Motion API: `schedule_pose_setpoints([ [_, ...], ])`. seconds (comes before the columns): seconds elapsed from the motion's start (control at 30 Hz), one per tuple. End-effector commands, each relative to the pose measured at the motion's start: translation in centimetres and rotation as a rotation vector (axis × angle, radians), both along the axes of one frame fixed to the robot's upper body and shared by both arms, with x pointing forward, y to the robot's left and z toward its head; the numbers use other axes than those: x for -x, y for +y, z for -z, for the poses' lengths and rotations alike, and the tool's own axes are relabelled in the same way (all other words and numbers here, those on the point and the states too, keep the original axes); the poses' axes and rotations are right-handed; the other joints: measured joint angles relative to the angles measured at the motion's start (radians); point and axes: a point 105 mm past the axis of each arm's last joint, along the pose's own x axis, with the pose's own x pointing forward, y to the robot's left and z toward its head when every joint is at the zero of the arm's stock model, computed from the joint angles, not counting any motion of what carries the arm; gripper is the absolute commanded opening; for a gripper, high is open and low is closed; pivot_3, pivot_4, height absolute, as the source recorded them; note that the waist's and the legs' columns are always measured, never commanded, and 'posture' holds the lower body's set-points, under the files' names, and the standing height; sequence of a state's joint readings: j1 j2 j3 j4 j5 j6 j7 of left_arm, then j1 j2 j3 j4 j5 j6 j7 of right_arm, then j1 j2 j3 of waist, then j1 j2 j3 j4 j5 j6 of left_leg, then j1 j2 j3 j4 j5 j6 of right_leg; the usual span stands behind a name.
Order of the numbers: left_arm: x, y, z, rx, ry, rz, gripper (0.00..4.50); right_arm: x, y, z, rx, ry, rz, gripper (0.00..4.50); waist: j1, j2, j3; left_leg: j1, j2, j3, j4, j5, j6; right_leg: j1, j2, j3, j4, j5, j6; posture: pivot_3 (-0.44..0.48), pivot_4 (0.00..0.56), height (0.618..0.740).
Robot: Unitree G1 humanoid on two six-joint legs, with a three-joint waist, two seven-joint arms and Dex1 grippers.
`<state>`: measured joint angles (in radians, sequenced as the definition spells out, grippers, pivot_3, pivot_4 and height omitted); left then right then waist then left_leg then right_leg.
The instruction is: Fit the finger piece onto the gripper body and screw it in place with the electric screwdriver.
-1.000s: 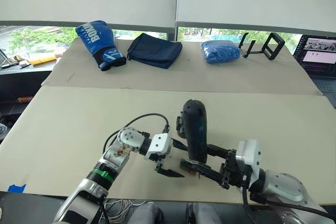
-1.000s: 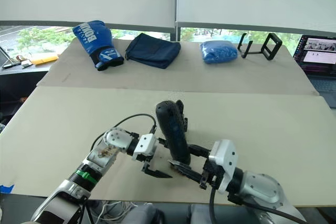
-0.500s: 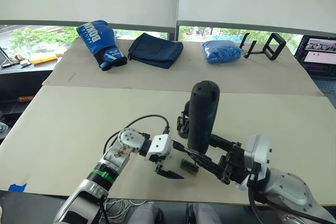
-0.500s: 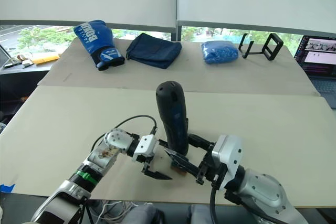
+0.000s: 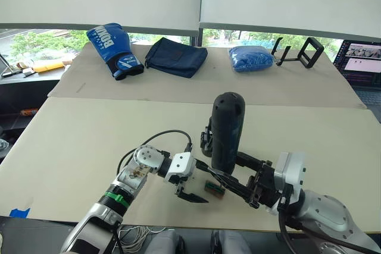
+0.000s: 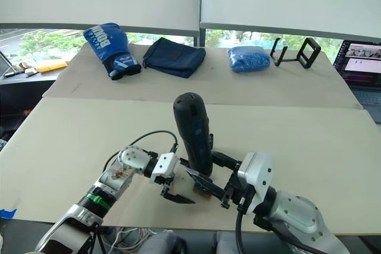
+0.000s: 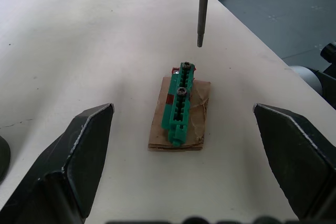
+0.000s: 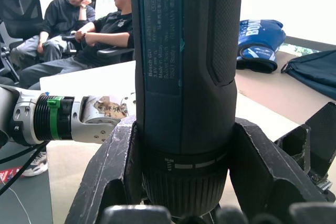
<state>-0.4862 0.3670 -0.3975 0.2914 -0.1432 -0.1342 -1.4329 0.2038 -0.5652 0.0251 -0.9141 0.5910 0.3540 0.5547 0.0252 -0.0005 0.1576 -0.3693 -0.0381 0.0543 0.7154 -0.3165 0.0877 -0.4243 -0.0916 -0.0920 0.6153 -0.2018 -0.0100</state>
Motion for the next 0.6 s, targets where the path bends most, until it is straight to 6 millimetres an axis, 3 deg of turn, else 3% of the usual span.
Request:
schedule_pose_setpoints([
  [0.03,0.15,-0.37,-0.49,0.017,-0.029,0.021,4.5,0.5,0.15,-1.48,-0.012,-0.071,-0.014,1.9,0.0,0.0,0.0,0.0,0.0,0.0,0.0,0.0,0.0,0.0,0.0,0.0,0.0,0.0,0.0,0.0,0.15,0.74],
  [0.6,0.11,-0.52,-0.8,0.027,-0.033,0.026,4.5,0.5,0.22,-0.97,0.011,-0.062,-0.011,1.9,0.0,0.0,0.0,0.0,0.0,0.0,0.0,0.0,0.0,0.0,0.0,0.0,0.0,0.0,0.0,0.0,0.15,0.74],
])
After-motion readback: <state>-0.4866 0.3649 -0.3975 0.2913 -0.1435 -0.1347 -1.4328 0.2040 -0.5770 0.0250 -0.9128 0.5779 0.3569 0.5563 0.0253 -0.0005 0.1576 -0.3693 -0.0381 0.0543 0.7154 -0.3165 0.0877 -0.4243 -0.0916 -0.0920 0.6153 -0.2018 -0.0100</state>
